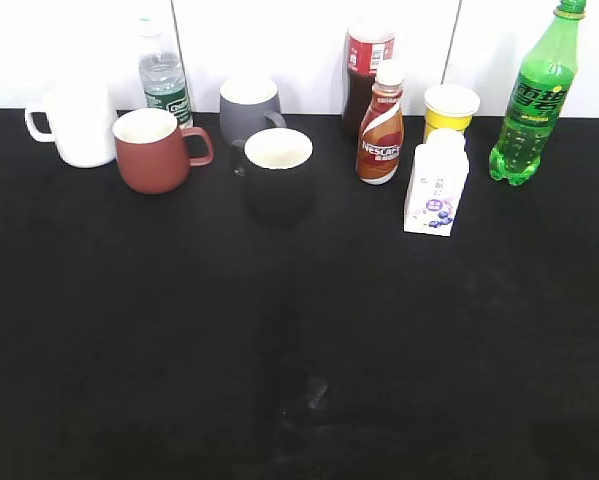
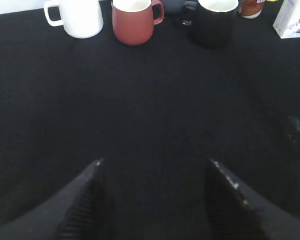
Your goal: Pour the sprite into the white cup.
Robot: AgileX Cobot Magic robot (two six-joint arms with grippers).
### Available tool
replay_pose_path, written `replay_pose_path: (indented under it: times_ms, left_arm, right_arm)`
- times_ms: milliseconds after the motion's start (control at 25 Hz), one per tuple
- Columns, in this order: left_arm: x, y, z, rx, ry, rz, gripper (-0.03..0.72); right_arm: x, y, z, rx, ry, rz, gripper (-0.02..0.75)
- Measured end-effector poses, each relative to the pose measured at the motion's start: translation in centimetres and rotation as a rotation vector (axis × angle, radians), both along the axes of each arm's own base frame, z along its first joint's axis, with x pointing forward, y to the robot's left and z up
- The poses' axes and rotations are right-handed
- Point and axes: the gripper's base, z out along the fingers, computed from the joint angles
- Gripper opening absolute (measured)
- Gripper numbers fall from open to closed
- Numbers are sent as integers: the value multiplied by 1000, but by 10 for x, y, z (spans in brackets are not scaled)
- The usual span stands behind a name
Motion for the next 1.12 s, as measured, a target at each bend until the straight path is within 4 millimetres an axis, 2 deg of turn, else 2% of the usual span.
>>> replay_pose_path:
  times_ms: [240,320,440,800,1120]
  left_arm:
    - [0,0,0,0,0,4,440]
    - [0,0,0,-1,-5,86,425]
    - [-14,1,0,-12,-93,215,399]
    - [-15,1,-1,-12,-99,236,241]
    - [-15,1,-1,-12,-99,236,230]
  right_arm:
    - [-2,-1,0,3,-11,-7,568]
    - [-12,-4,1,13,-83,-132,568]
    - [-27,-5,2,20,-180,-227,568]
    - [-28,-5,1,21,-186,-239,568]
    - [-28,-5,1,20,-186,-239,567]
